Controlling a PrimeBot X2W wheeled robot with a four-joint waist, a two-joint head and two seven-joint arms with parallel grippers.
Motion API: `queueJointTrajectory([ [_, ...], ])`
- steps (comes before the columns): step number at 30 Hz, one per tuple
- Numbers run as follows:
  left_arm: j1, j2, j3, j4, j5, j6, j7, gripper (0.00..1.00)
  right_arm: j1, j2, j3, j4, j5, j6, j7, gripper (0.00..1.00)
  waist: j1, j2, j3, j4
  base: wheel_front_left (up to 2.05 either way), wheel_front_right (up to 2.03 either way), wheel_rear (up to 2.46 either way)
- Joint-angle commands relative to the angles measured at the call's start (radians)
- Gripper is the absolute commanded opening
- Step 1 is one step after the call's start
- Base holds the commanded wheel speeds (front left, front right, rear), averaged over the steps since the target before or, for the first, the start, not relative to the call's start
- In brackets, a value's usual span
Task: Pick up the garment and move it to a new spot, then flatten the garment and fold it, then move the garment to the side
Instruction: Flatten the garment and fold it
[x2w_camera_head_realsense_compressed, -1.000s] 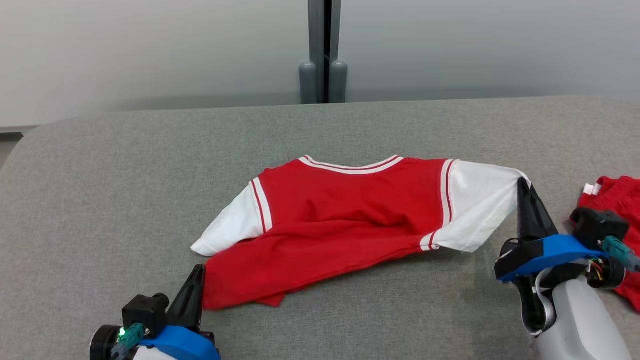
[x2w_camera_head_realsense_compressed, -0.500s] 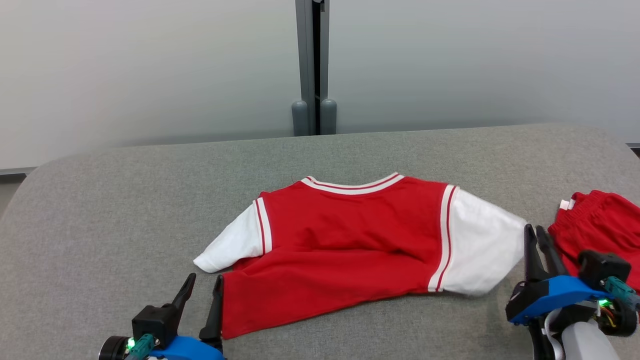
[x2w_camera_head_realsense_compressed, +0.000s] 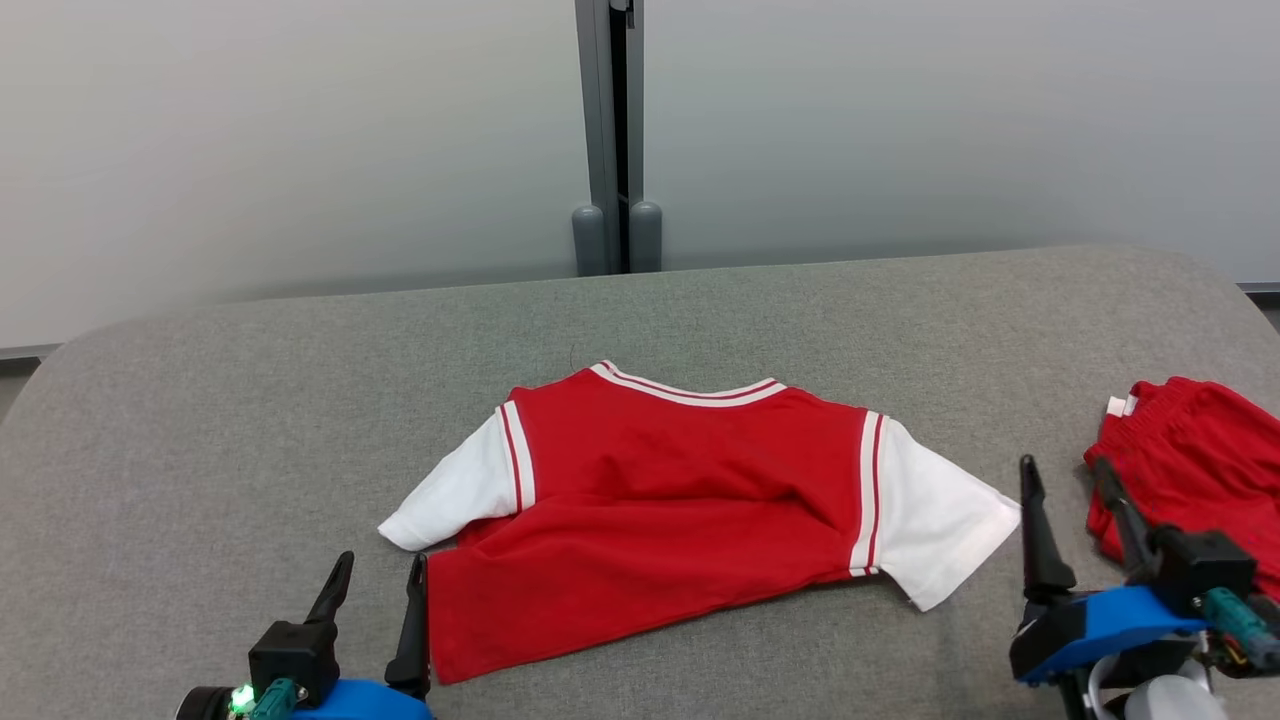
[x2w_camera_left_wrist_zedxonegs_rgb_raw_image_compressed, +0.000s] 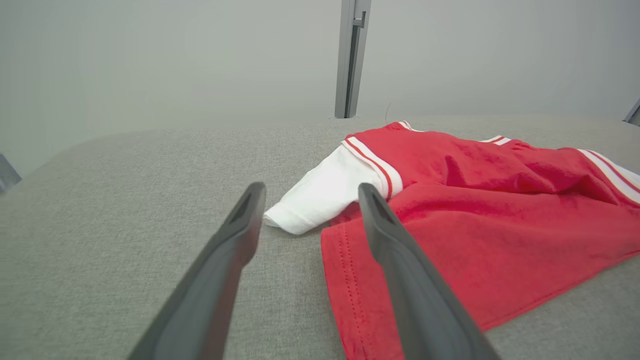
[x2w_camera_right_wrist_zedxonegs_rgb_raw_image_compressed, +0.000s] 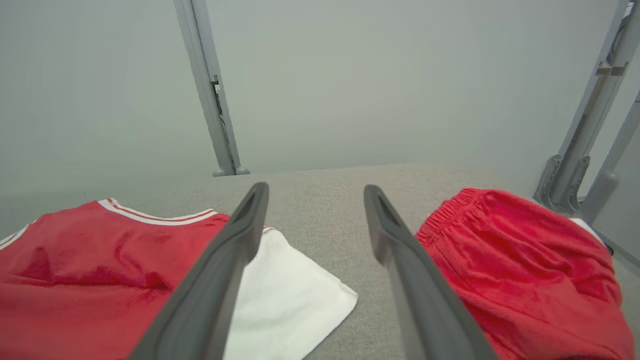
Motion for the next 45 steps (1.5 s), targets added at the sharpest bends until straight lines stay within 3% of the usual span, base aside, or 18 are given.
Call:
queueJointTrajectory([
  [1,0.006,-0.003,0.009,-0.006,0.009,0.006,-0.005,1.00,0.024,-0.002,0.017,-0.011,-0.007,0.001,-0.003,1.00,0.0000,0.0001,0.000,0.000,0.00,0.00,0.00],
  [13,0.028,-0.028,0.028,0.013,0.040,0.003,-0.005,1.00,0.110,-0.003,0.155,0.012,-0.045,0.001,-0.003,1.00,0.0000,0.0001,-0.003,0.006,0.00,0.00,0.00],
  [20,0.035,-0.039,0.011,0.040,0.034,-0.016,-0.005,1.00,0.100,-0.003,0.166,0.019,-0.027,0.001,-0.003,1.00,0.0000,0.0001,0.002,0.005,0.00,0.00,0.00],
  [32,0.001,-0.049,-0.036,0.252,-0.035,-0.040,-0.004,1.00,0.065,-0.003,0.146,0.017,-0.011,0.001,-0.003,1.00,0.0000,0.0001,0.024,-0.024,0.00,0.00,0.00],
  [45,-0.035,-0.041,-0.078,0.308,-0.124,-0.045,0.000,1.00,0.047,-0.003,0.149,0.003,-0.005,0.001,-0.003,1.00,0.0000,0.0001,0.063,-0.049,0.00,0.00,0.00],
])
